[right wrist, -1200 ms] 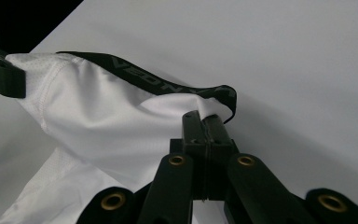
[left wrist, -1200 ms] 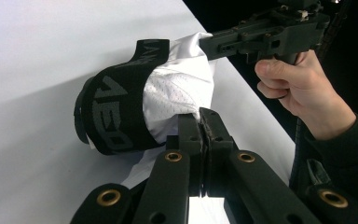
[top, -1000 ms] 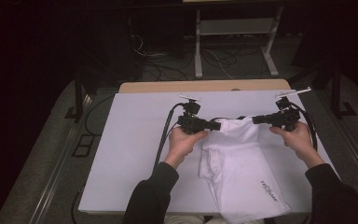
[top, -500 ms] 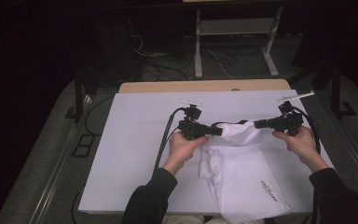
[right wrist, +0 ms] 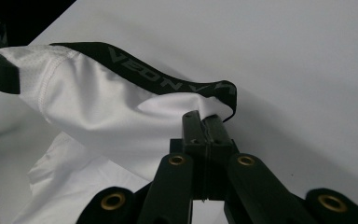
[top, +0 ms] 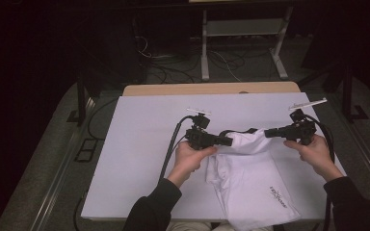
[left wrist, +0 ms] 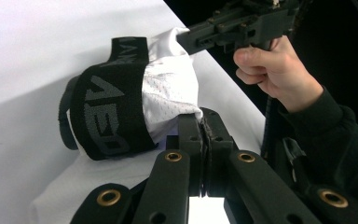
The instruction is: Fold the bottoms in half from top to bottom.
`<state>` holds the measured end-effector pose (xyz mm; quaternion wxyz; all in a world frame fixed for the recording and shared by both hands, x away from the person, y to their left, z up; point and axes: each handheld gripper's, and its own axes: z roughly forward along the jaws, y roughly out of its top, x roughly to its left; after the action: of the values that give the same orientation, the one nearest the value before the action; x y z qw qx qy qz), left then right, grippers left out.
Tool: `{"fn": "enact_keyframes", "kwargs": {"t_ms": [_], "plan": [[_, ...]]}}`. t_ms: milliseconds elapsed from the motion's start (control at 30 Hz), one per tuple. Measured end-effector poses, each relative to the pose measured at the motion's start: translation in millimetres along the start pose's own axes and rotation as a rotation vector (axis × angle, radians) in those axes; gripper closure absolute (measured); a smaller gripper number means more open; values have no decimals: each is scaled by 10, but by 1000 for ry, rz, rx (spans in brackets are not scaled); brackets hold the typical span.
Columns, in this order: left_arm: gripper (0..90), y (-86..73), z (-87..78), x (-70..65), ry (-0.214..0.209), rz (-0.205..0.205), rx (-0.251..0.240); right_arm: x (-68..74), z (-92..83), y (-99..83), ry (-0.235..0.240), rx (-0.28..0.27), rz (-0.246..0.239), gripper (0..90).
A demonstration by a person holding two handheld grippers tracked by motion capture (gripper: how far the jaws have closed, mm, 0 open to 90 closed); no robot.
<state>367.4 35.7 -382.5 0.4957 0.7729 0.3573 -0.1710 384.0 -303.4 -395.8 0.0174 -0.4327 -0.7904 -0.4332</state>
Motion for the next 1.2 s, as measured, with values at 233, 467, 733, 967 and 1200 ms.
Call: {"fn": "enact_keyframes", "kwargs": {"t_ms": [233,467,733,967,1200], "plan": [[872,-64,17,-97,-27,23,24,33,-45,-57,10,12,-5,885],[872,-145,58,-146,-61,26,43,64,-57,-120,15,31,-8,884],[872,-259,120,-224,-93,41,72,107,-56,-237,24,56,-14,885],[872,-331,166,-248,-112,46,85,133,-60,-330,36,72,-19,884],[872,-460,229,-239,-138,42,108,138,-60,-455,47,81,-10,884]]}}
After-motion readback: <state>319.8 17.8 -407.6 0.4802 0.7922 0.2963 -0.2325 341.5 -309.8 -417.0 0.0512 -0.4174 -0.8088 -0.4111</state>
